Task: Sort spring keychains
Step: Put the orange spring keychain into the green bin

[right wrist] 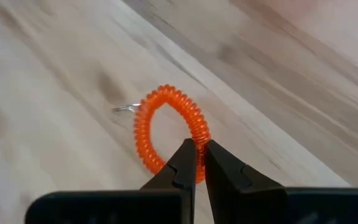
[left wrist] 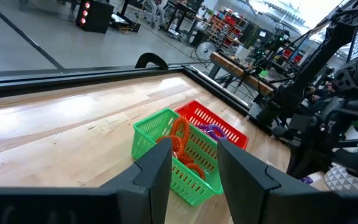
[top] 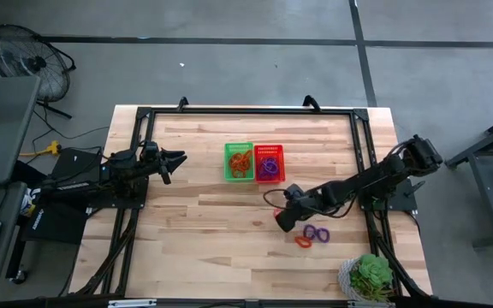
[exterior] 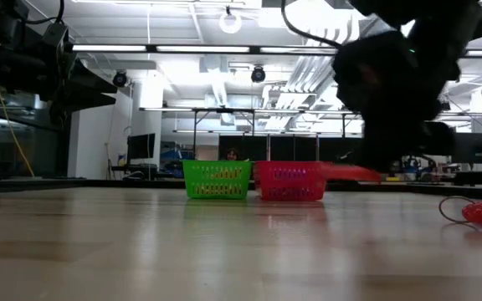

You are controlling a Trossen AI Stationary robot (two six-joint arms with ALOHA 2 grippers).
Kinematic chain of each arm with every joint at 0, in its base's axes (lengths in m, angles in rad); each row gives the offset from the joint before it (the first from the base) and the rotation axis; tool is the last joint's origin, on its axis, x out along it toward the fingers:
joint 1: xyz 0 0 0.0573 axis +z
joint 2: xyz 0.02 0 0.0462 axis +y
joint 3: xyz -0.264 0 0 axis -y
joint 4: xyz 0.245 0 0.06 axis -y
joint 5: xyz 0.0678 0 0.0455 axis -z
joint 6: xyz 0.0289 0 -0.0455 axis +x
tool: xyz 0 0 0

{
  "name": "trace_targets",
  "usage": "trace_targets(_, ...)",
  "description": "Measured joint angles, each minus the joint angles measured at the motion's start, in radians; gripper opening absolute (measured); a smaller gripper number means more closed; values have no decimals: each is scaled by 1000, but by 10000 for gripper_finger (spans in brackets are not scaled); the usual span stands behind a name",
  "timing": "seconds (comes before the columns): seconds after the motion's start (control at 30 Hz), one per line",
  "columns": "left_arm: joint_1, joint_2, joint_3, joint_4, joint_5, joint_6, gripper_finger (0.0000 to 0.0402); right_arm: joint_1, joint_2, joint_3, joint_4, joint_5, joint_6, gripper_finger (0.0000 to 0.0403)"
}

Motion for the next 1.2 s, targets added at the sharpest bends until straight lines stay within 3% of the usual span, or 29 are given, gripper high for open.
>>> trace_targets(0.37,0,0,0,0,0,0,126,-115,-1,1,379,0,-126,15)
trace_targets(0.57,0,0,0,0,0,0,126,-188,-2,90,406,0,-262,15)
trace_targets(0.73,0,0,0,0,0,0,126,-259,-2,214,332,0,-393,15)
trace_targets(0.97,0,0,0,0,0,0,126,-363,-2,404,96,-10,-522,16)
trace_targets(1.2,0,0,0,0,0,0,126,-443,-3,517,-85,-15,-547,16)
